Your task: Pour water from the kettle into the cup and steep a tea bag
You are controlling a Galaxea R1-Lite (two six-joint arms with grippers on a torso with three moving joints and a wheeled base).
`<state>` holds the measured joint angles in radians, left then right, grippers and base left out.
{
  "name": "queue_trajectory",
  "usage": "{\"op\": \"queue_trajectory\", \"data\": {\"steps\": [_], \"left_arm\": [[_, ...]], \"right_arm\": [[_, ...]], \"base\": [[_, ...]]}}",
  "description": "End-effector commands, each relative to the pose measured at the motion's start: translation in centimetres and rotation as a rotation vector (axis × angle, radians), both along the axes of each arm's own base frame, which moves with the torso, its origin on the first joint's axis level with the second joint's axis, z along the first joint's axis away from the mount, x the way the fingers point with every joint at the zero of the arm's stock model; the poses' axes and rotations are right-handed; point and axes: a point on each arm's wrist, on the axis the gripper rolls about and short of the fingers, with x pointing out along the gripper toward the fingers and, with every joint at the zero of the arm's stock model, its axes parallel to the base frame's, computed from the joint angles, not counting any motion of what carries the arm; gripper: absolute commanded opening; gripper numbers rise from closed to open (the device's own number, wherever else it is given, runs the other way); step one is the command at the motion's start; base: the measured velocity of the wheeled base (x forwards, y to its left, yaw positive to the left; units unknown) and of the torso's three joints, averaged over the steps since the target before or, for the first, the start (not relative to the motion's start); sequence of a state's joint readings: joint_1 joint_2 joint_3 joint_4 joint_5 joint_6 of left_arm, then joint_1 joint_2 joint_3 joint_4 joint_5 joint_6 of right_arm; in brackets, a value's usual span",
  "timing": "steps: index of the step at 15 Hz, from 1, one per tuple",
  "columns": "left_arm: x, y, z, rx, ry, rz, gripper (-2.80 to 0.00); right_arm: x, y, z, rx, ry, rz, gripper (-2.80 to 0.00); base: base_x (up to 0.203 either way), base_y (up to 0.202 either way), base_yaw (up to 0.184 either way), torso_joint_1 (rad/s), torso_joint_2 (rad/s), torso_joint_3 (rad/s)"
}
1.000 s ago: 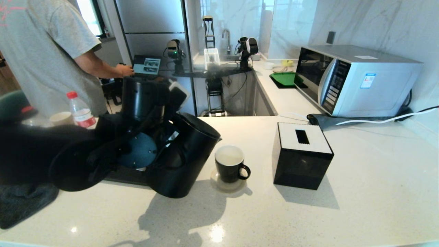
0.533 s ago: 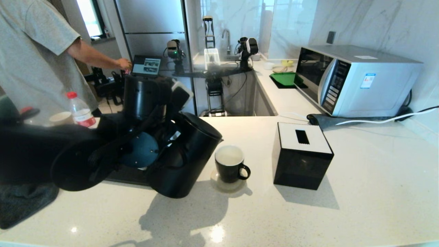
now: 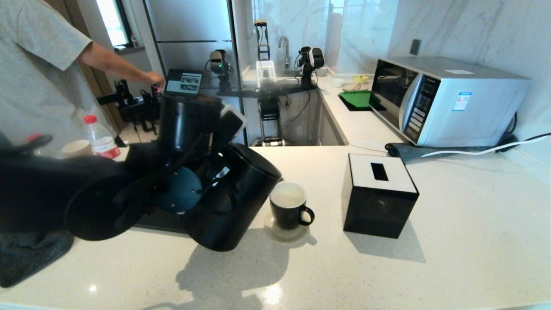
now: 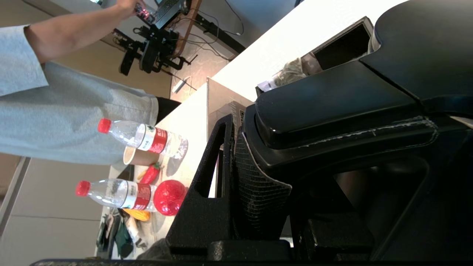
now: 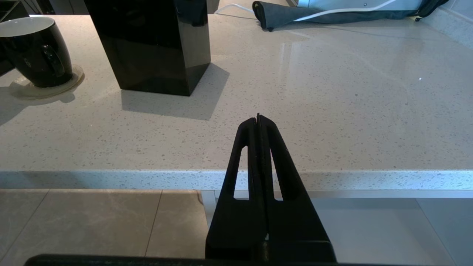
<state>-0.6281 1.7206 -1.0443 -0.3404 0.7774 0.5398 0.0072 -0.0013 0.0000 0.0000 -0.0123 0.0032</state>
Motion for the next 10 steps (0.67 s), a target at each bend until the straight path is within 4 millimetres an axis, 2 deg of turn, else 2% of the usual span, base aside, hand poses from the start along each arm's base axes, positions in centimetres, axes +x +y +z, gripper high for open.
{"op": "queue_trajectory", "data": {"steps": [1, 10], "left_arm": [[0.14, -0.17, 0.05, 0.005, 0.0, 0.002, -2.8], [0.47, -0.43, -0.13, 0.043, 0.013, -0.007, -2.8]], "right_arm": [[0.01, 0.0, 0.0, 0.0, 0.001, 0.001, -2.8], [0.01, 0.0, 0.0, 0.0, 0.001, 0.001, -2.8]], "base": [[0.0, 0.0, 0.0, 0.0, 0.0, 0.0], [0.0, 0.0, 0.0, 0.0, 0.0, 0.0]]}}
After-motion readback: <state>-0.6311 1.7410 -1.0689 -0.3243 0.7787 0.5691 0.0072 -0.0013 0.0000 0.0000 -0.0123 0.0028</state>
